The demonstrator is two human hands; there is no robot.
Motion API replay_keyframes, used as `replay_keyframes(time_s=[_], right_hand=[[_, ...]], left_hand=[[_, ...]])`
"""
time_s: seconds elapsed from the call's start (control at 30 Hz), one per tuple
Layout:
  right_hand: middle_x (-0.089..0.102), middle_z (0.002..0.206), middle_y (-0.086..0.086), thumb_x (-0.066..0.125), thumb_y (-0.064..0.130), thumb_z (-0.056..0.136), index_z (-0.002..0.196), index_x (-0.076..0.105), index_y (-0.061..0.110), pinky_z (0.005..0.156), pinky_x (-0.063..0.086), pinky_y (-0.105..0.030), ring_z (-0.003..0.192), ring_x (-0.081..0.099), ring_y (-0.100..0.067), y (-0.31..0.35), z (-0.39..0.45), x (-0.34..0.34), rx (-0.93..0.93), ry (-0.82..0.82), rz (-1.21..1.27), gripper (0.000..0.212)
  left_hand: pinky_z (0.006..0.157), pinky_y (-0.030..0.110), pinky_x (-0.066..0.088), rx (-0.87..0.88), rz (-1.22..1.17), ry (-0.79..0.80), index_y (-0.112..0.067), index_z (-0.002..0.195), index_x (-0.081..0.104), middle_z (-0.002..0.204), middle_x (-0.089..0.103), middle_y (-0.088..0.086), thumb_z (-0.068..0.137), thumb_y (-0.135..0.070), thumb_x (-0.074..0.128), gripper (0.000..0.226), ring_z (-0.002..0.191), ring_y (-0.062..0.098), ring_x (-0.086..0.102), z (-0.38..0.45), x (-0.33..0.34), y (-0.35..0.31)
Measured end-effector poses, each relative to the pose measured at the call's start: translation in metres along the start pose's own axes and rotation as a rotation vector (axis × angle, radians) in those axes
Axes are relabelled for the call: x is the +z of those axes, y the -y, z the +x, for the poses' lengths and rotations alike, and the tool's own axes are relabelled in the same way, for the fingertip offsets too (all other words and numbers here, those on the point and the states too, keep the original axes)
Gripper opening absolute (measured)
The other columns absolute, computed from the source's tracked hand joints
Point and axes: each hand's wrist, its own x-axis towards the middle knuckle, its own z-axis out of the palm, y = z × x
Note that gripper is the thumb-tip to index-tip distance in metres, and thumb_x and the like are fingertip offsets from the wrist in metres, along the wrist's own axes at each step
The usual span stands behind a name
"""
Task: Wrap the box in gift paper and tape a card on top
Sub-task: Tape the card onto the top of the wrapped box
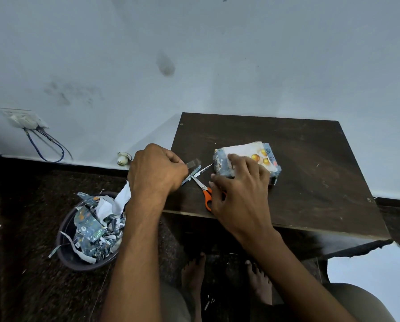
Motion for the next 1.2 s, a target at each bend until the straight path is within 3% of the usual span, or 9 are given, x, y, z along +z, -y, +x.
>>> replay_keyframes(time_s=[0.1,0.17,0.3,0.47,0.53,0.67,0.8,1.07,1.2], right_hand=[[0.059,0.137,-0.013,0.069,0.035,0.079,0.075,0.080,0.022,0.106,0.033,-0.053,0.129,0.048,-0.033,-0.002,-0.001,0.003,-0.026,0.005,0.024,0.018],[0.063,0.129,-0.011,0.072,0.031,0.079,0.072,0.076,0.019,0.104,0.034,-0.050,0.123,0.052,-0.031,-0.004,0.002,-0.002,-0.036,-0.097,0.143,0.015],[0.063,0.124,-0.012,0.074,0.029,0.079,0.083,0.068,0.015,0.100,0.038,-0.046,0.119,0.055,-0.030,-0.016,0.016,-0.012,0.011,-0.339,0.211,0.017],[0.028,0.164,-0.012,0.038,0.065,0.088,0.145,0.043,0.015,0.122,0.017,-0.052,0.153,0.022,-0.026,-0.035,0.023,-0.006,0.229,-0.011,0.012,0.076],[0.016,0.169,-0.010,0.026,0.071,0.089,0.157,0.029,0.017,0.123,0.016,-0.050,0.157,0.009,-0.023,-0.037,0.022,-0.005,0.238,0.053,0.010,0.087],[0.006,0.171,-0.009,0.028,0.080,0.085,0.162,0.016,0.020,0.120,0.023,-0.050,0.157,0.003,-0.022,-0.042,0.023,-0.010,0.294,0.089,0.121,0.099],[0.011,0.168,-0.015,0.035,0.090,0.072,0.161,0.010,0.020,0.116,0.029,-0.057,0.154,0.010,-0.031,-0.044,0.022,-0.015,0.341,0.111,0.144,0.116],[0.032,0.153,-0.016,0.056,0.096,0.056,0.158,0.018,0.020,0.102,0.041,-0.052,0.139,0.034,-0.035,-0.043,0.027,-0.013,0.302,0.098,0.006,0.133],[0.027,0.148,-0.009,0.064,0.094,0.050,0.156,0.021,0.028,0.102,0.039,-0.053,0.137,0.029,-0.031,-0.057,0.033,-0.024,0.257,0.196,-0.006,0.132]], left_hand=[[0.069,0.027,0.047,0.000,-0.003,0.008,-0.027,0.066,0.076,0.067,0.065,-0.010,0.075,-0.016,0.069,0.016,0.079,0.020,0.063,-0.001,0.000,0.000],[0.069,0.027,0.047,-0.001,-0.002,0.004,-0.027,0.065,0.076,0.067,0.066,-0.010,0.075,-0.015,0.068,0.017,0.079,0.020,0.063,-0.001,0.000,0.000],[0.068,0.027,0.045,-0.001,-0.006,0.012,-0.028,0.064,0.075,0.064,0.063,-0.011,0.076,-0.016,0.070,0.018,0.075,0.017,0.061,0.000,0.000,-0.001],[0.070,0.028,0.049,0.014,-0.009,0.013,-0.028,0.065,0.076,0.072,0.069,-0.009,0.077,-0.018,0.070,0.017,0.080,0.018,0.064,0.000,0.001,0.001],[0.071,0.028,0.049,0.014,-0.011,0.012,-0.028,0.065,0.075,0.073,0.069,-0.009,0.077,-0.018,0.070,0.017,0.081,0.018,0.064,0.001,0.001,0.001],[0.071,0.027,0.049,0.019,-0.017,0.018,-0.029,0.064,0.076,0.070,0.069,-0.009,0.077,-0.018,0.069,0.018,0.081,0.018,0.065,0.002,0.003,0.000],[0.069,0.026,0.047,0.027,-0.017,0.019,-0.029,0.063,0.075,0.067,0.067,-0.010,0.077,-0.018,0.069,0.019,0.080,0.018,0.065,0.002,0.003,0.001],[0.066,0.024,0.043,0.044,-0.025,0.012,-0.030,0.058,0.072,0.064,0.065,-0.014,0.077,-0.016,0.070,0.024,0.077,0.012,0.063,0.001,0.004,-0.001],[0.064,0.023,0.042,0.045,-0.028,0.013,-0.031,0.058,0.072,0.062,0.063,-0.016,0.077,-0.016,0.070,0.024,0.076,0.011,0.061,0.000,0.004,-0.001]])
